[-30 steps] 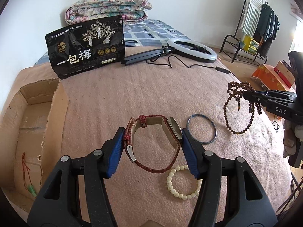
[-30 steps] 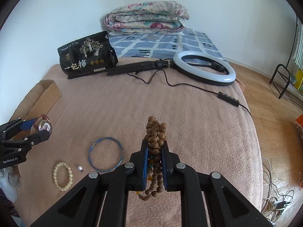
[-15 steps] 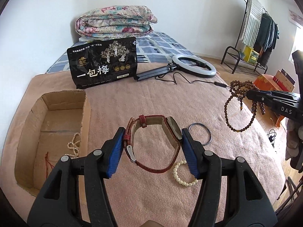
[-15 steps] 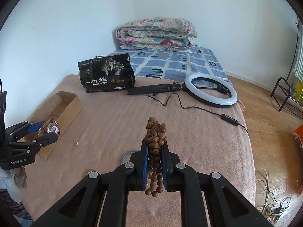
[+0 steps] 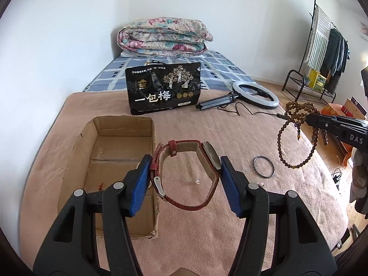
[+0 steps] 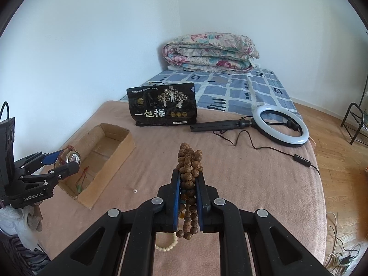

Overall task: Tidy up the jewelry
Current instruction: 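Lift the watch with the left tool toward the box while the right tool lifts the bead necklace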

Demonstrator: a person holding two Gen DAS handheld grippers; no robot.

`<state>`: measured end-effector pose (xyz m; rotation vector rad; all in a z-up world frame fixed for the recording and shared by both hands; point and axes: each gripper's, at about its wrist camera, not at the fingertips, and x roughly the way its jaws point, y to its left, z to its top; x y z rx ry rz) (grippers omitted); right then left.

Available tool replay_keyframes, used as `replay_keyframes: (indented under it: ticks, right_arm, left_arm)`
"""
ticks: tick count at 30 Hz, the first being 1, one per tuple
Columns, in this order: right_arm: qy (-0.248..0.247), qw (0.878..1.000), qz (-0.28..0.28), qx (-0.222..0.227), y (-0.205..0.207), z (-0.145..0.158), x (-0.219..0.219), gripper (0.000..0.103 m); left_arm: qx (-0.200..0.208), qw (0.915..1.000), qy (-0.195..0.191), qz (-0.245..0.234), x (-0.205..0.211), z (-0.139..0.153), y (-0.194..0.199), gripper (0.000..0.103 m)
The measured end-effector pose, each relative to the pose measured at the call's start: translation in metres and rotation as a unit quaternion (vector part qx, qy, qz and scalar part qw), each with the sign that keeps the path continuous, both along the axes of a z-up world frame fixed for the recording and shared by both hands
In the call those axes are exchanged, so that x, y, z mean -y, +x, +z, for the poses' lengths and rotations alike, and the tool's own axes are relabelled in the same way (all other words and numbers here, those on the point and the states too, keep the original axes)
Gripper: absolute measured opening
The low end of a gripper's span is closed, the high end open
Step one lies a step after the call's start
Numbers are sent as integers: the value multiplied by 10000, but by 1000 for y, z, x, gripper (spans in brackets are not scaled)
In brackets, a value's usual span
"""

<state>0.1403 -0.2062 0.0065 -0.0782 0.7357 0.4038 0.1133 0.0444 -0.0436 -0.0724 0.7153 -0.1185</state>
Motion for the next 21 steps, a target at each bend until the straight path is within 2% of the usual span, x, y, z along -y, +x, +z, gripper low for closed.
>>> replay_keyframes:
  ticks: [10,21]
  right_arm:
    - [163,9988,457,43,3,6,-67,10]
    - [316,9962,815,-17,17,0,-134,10]
  left_arm:
    - [29,9994,104,339,-54,3,-7,60]
    - [-157,9968,-2,780,-116,-13,-2,60]
